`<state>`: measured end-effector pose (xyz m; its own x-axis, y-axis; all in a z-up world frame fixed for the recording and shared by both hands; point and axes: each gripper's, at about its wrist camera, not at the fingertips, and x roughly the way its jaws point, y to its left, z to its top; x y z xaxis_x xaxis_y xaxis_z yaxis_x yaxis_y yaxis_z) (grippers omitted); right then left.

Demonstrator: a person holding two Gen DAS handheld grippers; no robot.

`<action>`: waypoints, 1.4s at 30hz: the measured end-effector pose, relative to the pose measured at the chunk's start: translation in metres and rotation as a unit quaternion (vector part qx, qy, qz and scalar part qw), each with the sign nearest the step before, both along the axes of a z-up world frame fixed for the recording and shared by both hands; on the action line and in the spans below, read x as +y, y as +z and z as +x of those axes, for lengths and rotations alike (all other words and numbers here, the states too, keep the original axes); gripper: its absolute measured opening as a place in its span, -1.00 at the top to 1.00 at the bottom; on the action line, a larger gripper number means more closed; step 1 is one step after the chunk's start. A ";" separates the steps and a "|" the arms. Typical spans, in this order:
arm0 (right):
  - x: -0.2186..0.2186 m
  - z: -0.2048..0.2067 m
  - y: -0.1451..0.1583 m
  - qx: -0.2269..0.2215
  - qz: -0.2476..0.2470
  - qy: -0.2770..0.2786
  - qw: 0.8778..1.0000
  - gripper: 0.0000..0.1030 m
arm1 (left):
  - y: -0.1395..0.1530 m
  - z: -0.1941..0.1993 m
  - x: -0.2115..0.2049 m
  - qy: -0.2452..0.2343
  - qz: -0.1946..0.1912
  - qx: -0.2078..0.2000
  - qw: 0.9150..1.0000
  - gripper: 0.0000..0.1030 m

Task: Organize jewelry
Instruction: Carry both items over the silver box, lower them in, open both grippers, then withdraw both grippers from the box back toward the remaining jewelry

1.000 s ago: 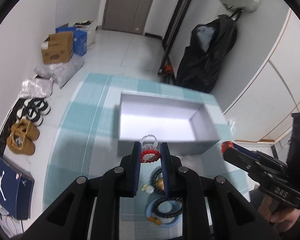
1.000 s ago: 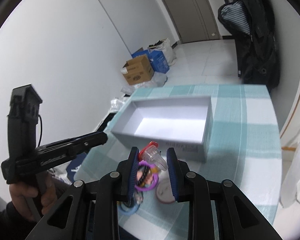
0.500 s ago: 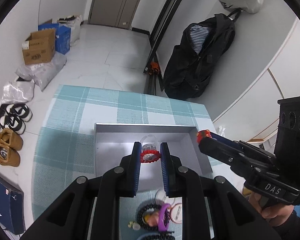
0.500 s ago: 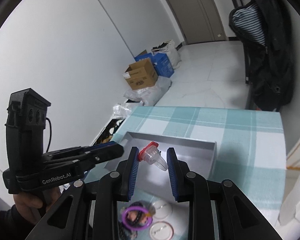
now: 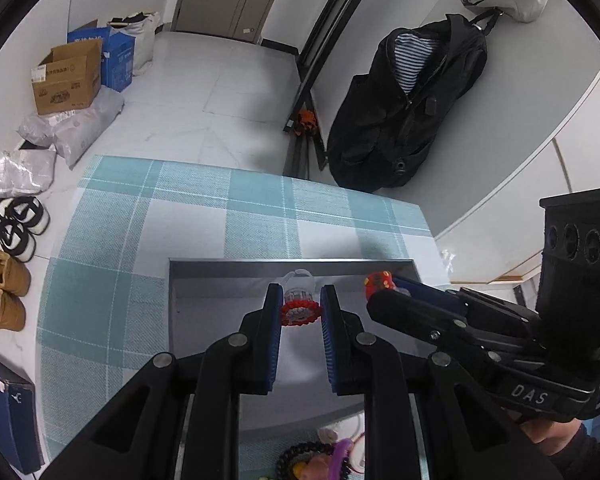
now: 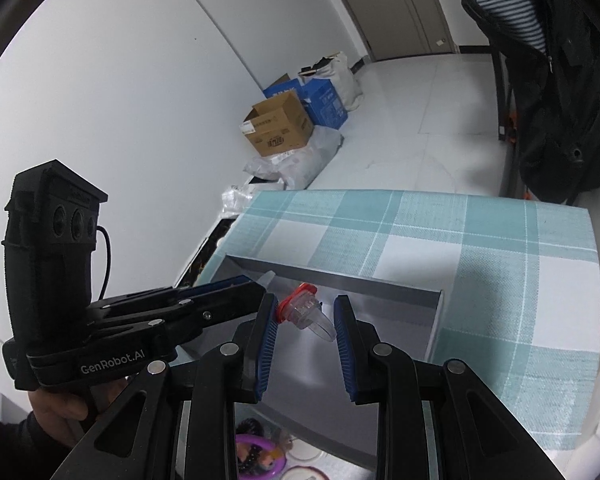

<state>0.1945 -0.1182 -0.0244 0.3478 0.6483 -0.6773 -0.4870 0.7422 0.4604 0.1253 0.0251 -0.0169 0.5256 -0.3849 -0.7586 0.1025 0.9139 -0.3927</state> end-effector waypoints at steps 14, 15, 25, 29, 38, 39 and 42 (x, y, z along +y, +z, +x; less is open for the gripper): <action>0.004 0.002 -0.002 -0.002 -0.020 -0.001 1.000 0.44 | -0.010 0.011 -0.001 -0.002 -0.012 0.013 1.000 0.72; 0.004 0.002 -0.002 0.000 -0.020 -0.001 1.000 0.44 | -0.011 0.011 0.000 -0.002 -0.016 0.014 1.000 0.72; -0.004 -0.005 0.003 -0.023 -0.025 -0.020 0.999 -0.07 | -0.010 0.007 0.002 -0.005 -0.039 0.021 0.999 0.43; -0.012 -0.013 0.013 -0.042 -0.020 -0.032 0.998 -0.33 | -0.004 -0.003 0.008 0.001 -0.051 0.008 0.999 0.27; -0.027 -0.035 0.035 -0.078 -0.009 -0.060 0.995 -0.81 | 0.017 -0.031 0.016 0.030 -0.025 -0.048 0.998 -0.24; -0.028 -0.038 0.036 -0.080 -0.008 -0.062 0.995 -0.89 | 0.020 -0.035 0.016 0.036 -0.015 -0.055 0.998 -0.25; -0.033 -0.048 0.040 -0.093 -0.006 -0.072 0.993 -0.96 | 0.021 -0.044 0.016 0.045 0.006 -0.068 0.997 -0.26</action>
<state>0.1462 -0.1510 0.0152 0.5560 0.5744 -0.6008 -0.4508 0.8157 0.3626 0.0817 0.0408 0.0040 0.6563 -0.3230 -0.6818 0.0711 0.9262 -0.3704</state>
